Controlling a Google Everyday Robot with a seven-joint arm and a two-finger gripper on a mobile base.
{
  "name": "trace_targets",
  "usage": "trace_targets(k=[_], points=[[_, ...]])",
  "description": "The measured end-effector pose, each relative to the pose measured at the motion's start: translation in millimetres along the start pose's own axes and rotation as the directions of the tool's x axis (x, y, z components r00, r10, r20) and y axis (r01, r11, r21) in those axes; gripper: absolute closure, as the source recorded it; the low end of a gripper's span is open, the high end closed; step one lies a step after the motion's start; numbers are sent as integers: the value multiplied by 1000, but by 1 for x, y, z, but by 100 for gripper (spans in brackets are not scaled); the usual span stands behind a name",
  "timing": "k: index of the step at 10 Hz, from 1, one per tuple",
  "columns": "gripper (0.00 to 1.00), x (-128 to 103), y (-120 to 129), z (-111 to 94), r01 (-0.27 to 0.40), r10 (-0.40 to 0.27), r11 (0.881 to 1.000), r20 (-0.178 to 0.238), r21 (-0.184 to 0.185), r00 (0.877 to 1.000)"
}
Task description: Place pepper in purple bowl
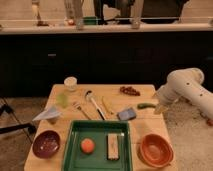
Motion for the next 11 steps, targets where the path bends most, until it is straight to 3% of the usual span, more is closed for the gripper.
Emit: trace_targets(k=[7,8,9,11], points=[[39,2,-1,0,-7,7,1000,1,10,1000],[39,6,-5,2,-11,10,999,13,36,1000],[39,24,-13,4,-22,21,996,18,81,1000],[39,39,-25,12,-34,30,992,35,123,999]])
